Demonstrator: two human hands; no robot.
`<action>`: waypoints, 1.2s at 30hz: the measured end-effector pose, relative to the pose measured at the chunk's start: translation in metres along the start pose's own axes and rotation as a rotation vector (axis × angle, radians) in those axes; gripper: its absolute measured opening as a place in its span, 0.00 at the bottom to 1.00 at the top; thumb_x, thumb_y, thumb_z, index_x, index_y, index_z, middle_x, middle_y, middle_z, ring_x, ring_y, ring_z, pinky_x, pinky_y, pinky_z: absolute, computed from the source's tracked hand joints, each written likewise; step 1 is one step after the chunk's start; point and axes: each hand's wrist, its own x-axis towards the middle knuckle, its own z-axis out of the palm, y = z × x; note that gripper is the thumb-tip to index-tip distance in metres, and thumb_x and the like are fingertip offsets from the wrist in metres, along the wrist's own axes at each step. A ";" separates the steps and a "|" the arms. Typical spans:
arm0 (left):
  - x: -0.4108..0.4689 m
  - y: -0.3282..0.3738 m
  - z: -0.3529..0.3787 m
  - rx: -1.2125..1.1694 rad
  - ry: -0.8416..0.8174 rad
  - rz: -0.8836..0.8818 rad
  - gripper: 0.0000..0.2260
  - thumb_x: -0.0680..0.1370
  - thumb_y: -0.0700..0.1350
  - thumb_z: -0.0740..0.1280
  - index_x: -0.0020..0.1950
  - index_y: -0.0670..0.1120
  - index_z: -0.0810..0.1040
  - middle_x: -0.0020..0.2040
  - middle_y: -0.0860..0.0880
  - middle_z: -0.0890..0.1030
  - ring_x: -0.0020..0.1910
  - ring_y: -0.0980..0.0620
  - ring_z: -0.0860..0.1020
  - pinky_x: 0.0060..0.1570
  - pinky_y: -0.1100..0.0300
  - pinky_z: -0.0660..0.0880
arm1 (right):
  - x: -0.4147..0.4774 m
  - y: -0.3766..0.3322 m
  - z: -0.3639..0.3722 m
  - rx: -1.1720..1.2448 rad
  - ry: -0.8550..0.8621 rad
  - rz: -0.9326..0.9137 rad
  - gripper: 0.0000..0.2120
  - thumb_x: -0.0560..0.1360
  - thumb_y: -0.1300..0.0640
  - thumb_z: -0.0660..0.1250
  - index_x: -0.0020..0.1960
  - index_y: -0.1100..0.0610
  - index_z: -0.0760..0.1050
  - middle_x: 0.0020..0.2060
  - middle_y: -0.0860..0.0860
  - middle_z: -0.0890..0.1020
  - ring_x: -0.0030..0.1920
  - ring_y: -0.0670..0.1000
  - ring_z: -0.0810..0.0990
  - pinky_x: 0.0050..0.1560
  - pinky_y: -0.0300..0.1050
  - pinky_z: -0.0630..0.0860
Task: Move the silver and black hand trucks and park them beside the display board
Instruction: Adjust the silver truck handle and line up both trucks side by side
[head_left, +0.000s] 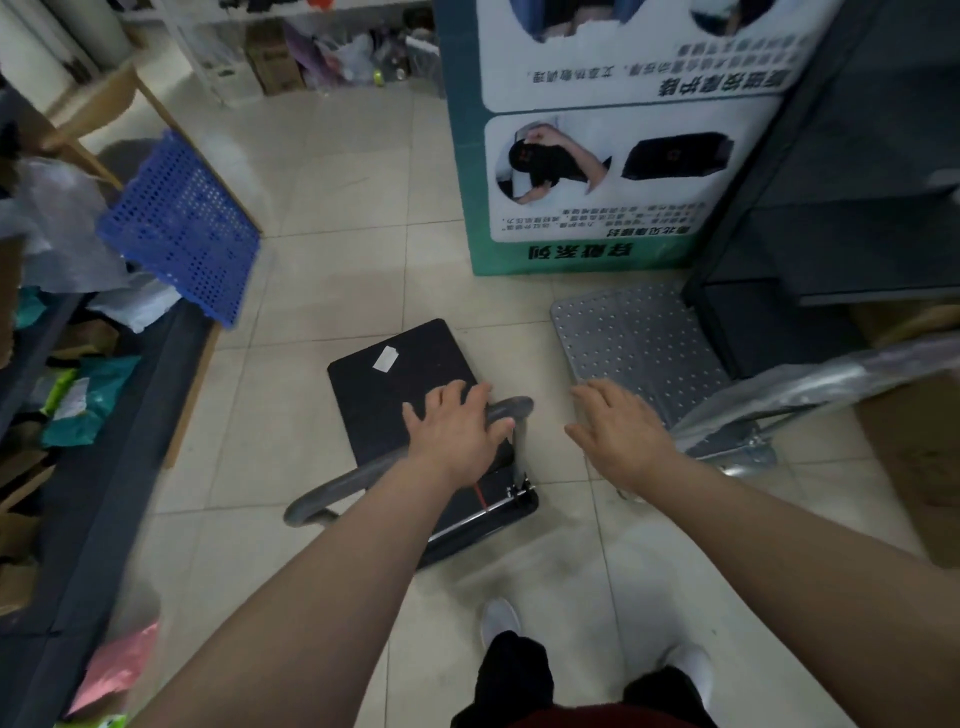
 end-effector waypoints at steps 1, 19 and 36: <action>0.003 0.016 0.005 0.000 -0.008 0.030 0.26 0.78 0.62 0.55 0.73 0.54 0.61 0.73 0.46 0.61 0.72 0.43 0.56 0.68 0.31 0.49 | -0.006 0.015 -0.004 -0.007 -0.001 0.022 0.25 0.78 0.43 0.55 0.72 0.51 0.59 0.72 0.53 0.63 0.71 0.55 0.63 0.70 0.54 0.58; 0.031 0.359 0.077 0.049 -0.176 0.251 0.26 0.79 0.61 0.54 0.74 0.51 0.60 0.72 0.43 0.63 0.71 0.42 0.59 0.66 0.41 0.59 | -0.120 0.338 -0.102 0.026 0.068 0.353 0.26 0.77 0.44 0.57 0.72 0.51 0.60 0.72 0.53 0.63 0.72 0.56 0.60 0.71 0.54 0.55; 0.141 0.424 0.110 -0.049 -0.418 0.333 0.18 0.79 0.49 0.60 0.68 0.47 0.65 0.55 0.38 0.78 0.51 0.41 0.77 0.50 0.52 0.72 | -0.041 0.435 -0.138 0.010 0.068 0.335 0.28 0.76 0.46 0.60 0.73 0.50 0.58 0.72 0.52 0.63 0.73 0.54 0.59 0.73 0.56 0.54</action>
